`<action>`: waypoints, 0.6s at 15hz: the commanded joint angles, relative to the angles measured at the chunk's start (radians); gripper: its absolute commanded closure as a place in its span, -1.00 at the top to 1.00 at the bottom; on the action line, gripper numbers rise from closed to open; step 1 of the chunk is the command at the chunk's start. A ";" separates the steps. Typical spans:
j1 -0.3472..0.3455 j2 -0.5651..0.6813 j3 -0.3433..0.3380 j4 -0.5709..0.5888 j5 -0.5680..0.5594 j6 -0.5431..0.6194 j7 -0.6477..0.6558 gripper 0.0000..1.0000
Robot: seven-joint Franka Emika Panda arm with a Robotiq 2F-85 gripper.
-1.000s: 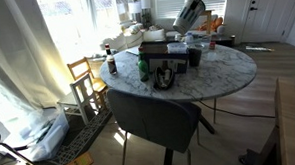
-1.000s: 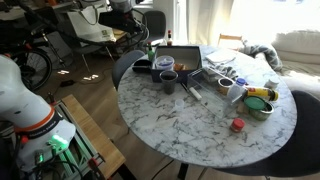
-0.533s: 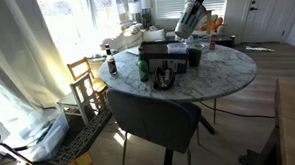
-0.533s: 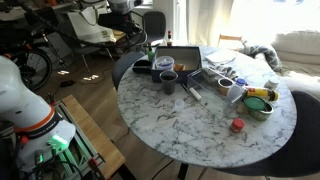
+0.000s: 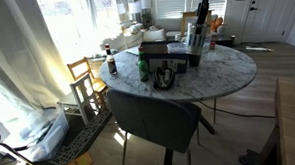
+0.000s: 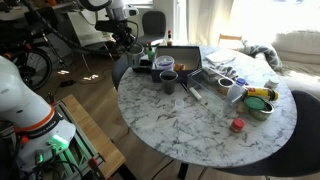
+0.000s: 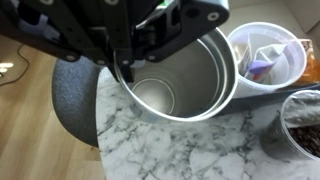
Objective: Pick up the silver cup and pour its contents into the clear cup on the table, put the silver cup back on the table
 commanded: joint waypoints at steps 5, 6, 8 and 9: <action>0.034 0.145 0.034 0.020 -0.295 0.056 0.319 -0.98; 0.036 0.166 0.038 0.026 -0.330 0.065 0.349 -0.98; 0.041 0.209 0.039 0.040 -0.374 0.088 0.390 -0.98; 0.045 0.224 0.039 0.044 -0.393 0.098 0.408 -0.98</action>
